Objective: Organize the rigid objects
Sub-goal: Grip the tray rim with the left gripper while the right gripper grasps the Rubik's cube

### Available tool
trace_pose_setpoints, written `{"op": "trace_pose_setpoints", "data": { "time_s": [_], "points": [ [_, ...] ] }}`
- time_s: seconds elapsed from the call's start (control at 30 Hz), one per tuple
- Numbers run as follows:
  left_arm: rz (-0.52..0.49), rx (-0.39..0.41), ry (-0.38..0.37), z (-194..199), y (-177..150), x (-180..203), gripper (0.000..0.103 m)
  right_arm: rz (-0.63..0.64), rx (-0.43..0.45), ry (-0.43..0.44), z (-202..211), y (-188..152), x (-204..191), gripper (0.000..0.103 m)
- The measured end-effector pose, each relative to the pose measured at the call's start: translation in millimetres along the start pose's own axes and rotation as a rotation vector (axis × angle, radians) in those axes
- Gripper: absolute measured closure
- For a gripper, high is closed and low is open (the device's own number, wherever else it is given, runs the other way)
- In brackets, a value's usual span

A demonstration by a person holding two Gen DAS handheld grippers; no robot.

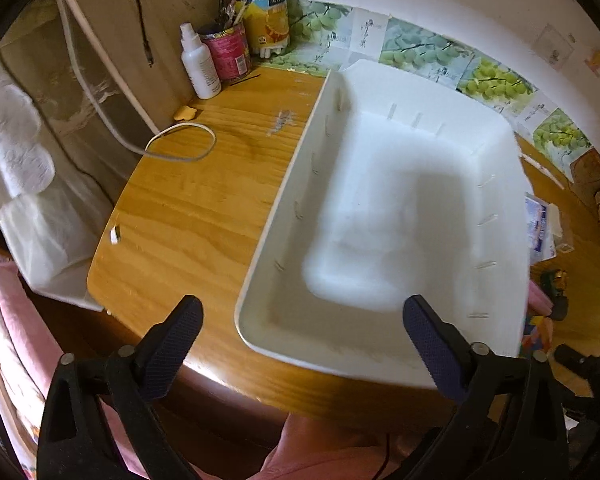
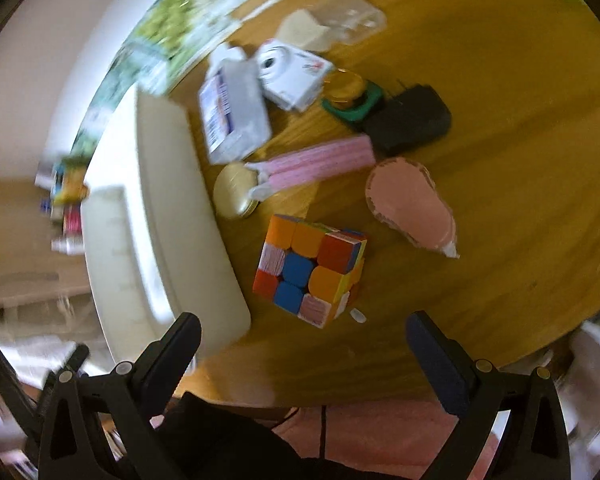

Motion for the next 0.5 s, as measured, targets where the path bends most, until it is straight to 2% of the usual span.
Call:
{"op": "trace_pose_setpoints", "data": {
  "time_s": [0.2,0.27,0.37,0.43,0.5],
  "points": [
    [-0.030,-0.100,-0.044,-33.3,10.2,-16.5,0.017,-0.180,0.008,0.000,-21.2,-6.1,7.2,0.000],
    [-0.040,-0.137,-0.052,-43.7,10.9,-17.5,0.017,-0.222,0.013,-0.004,-25.2,-10.2,9.9,0.000],
    [-0.054,-0.196,-0.071,-58.6,8.9,-18.1,0.029,-0.259,0.029,-0.030,-28.7,-12.7,13.5,0.000],
    [-0.062,-0.230,-0.082,-65.4,7.9,-17.7,0.033,-0.278,0.039,-0.040,-31.1,-13.8,13.9,0.000],
    [-0.074,-0.261,-0.088,-72.4,4.9,-18.4,0.045,-0.297,0.047,-0.048,-32.8,-11.9,16.1,0.001]
  ]
}}
Point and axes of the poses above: each gripper's, at about its wrist camera, not at the fingertips, and z roughly against the way its jaws point, x to its right, y to its top, the point moved 9 cm from there along -z, roughly the way its jaws point, and after that the axes turned 9 degrees about z, right-handed, at the moved point
